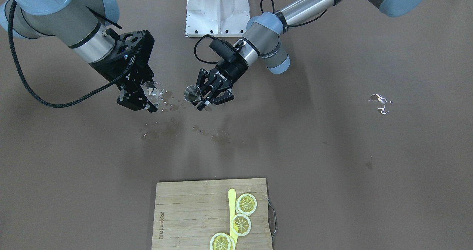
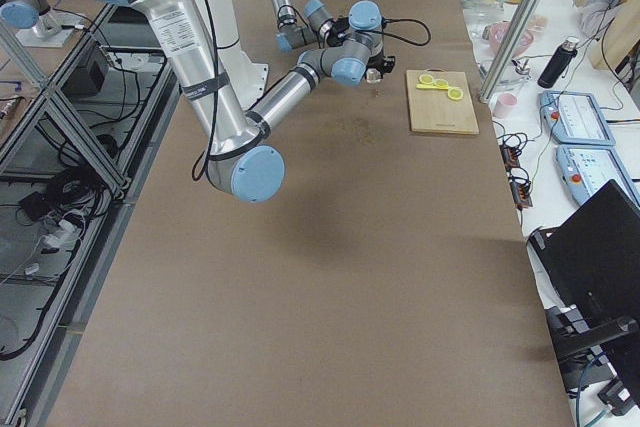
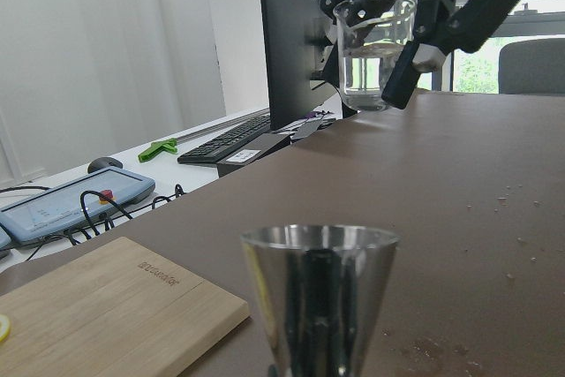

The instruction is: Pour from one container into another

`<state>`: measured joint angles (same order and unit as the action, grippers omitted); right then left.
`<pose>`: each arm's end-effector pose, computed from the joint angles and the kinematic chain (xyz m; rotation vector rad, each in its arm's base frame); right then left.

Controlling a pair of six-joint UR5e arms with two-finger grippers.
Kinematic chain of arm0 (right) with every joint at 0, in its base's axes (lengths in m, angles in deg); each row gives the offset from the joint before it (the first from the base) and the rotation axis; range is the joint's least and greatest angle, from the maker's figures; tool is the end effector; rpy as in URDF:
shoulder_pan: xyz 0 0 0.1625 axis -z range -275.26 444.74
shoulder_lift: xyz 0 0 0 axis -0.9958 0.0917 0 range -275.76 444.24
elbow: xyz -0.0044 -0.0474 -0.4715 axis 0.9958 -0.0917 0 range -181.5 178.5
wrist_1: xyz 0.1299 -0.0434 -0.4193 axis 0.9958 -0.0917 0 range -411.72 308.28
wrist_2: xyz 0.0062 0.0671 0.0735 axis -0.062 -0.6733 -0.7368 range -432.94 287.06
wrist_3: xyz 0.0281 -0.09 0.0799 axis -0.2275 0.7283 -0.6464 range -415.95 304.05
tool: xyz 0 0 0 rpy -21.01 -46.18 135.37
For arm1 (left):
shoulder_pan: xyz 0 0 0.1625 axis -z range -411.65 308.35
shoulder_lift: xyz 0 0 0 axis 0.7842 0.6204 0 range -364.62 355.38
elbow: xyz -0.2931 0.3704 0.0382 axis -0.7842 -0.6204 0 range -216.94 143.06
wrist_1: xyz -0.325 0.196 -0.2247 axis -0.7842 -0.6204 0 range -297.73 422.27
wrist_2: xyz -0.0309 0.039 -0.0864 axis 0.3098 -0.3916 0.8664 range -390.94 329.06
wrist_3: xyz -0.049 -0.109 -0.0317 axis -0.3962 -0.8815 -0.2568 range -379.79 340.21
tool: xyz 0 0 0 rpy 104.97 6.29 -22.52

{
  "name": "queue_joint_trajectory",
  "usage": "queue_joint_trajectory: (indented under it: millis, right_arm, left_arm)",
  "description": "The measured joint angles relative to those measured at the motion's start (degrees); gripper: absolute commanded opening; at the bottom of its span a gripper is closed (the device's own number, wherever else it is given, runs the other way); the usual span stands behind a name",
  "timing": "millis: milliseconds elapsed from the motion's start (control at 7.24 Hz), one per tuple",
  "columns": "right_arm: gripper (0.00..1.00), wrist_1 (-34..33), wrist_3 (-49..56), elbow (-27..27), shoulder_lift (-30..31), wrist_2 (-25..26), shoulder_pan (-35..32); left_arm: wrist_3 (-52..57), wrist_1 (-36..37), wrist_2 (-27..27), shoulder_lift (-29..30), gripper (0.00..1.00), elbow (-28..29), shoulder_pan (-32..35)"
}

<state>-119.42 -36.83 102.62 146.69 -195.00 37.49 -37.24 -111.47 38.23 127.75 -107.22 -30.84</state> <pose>-0.4058 -0.5388 0.2595 1.0338 -0.7655 -1.2501 0.6755 -0.4465 0.2223 1.5046 1.0729 0.2950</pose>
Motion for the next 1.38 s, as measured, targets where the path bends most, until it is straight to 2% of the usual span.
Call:
queue_joint_trajectory:
  millis: [552, 1380]
  right_arm:
    - [0.0, -5.82, 5.86, 0.0, -2.67, 1.18, 0.51]
    - [0.0, -6.78, 6.2, -0.44, -3.25, 1.13, 0.91]
  left_arm:
    - [0.05, 0.15, -0.08, -0.09, 0.0, -0.14, 0.02]
    - [0.05, 0.19, -0.09, -0.08, 0.0, -0.21, -0.06]
